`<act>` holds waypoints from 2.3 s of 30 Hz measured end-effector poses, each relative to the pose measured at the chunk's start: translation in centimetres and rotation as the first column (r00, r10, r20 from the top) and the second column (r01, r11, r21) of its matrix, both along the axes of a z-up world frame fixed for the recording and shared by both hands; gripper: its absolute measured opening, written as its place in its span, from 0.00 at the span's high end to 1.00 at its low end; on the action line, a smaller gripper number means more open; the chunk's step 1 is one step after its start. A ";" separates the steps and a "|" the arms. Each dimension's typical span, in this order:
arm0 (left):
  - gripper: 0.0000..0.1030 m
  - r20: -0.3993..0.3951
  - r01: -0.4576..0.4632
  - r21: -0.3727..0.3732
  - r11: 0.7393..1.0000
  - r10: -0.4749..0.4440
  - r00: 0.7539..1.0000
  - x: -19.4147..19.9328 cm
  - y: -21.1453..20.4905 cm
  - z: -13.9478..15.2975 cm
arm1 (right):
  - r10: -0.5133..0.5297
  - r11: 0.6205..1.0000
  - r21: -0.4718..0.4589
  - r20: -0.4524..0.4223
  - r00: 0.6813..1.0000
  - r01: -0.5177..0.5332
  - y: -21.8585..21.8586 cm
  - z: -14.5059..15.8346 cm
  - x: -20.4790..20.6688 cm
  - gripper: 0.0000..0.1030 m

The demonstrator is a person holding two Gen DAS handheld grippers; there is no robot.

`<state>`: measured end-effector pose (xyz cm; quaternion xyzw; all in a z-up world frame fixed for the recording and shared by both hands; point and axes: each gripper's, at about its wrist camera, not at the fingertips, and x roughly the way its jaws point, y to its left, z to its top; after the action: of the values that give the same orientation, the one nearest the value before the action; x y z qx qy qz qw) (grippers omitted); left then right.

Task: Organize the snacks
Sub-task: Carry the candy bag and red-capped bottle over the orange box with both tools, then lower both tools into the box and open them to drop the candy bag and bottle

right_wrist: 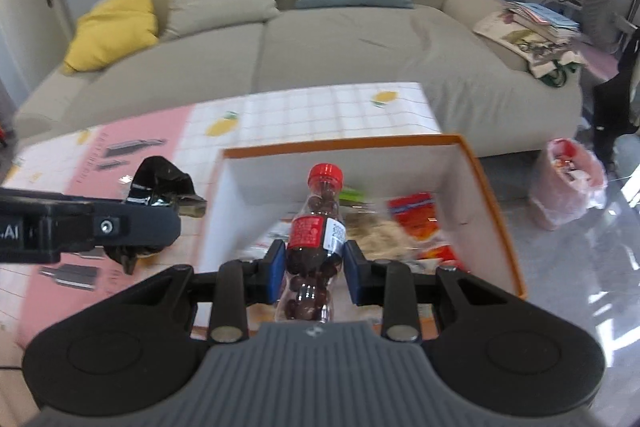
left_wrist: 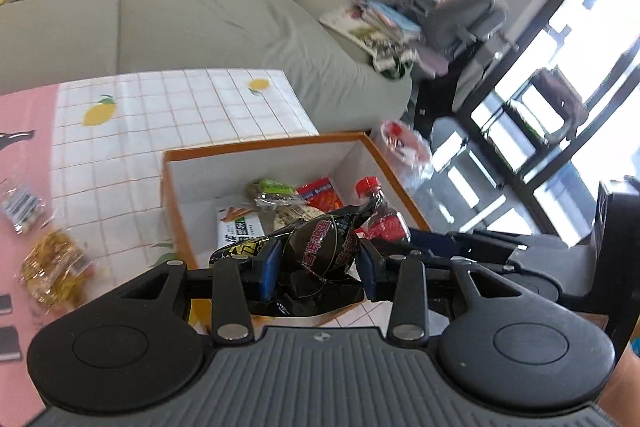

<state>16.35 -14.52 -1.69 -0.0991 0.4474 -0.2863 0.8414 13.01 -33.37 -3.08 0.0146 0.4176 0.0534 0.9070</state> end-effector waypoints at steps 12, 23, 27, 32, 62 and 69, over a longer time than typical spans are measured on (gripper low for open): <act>0.56 -0.191 0.100 0.078 0.992 -0.084 0.978 4.5 -4.5 -5.3 | -0.013 0.995 -0.103 -0.192 0.981 -0.008 -3.2 -5.3 5.8 0.71; 0.56 -0.262 0.144 0.121 0.982 -0.108 0.959 6.4 -6.3 -7.8 | 0.051 0.985 -0.139 -0.343 0.938 -0.105 -3.2 -9.3 7.4 0.71; 0.56 -0.293 0.148 0.096 0.984 -0.114 0.949 7.3 -7.0 -8.6 | 0.064 0.984 -0.129 -0.369 0.927 -0.119 -3.3 -10.0 7.8 0.71; 0.56 -0.318 0.154 0.093 0.984 -0.117 0.941 7.9 -8.0 -10.0 | 0.081 0.981 -0.134 -0.380 0.922 -0.141 -3.3 -9.8 8.2 0.72; 0.25 -0.171 0.132 0.203 0.970 -0.098 0.980 5.7 -5.7 -5.3 | 0.007 0.979 -0.185 -0.380 0.925 -0.084 -3.7 -9.3 7.6 0.72; 0.25 -0.126 0.070 0.253 0.965 -0.039 0.991 4.3 -2.8 -3.9 | -0.033 0.941 -0.323 -0.385 0.922 -0.101 -2.5 -10.1 7.9 0.72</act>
<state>20.67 -17.29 -5.59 0.0062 0.5328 -0.2428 0.8106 20.87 -35.89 -13.19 -0.1377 0.5904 -0.0065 0.7952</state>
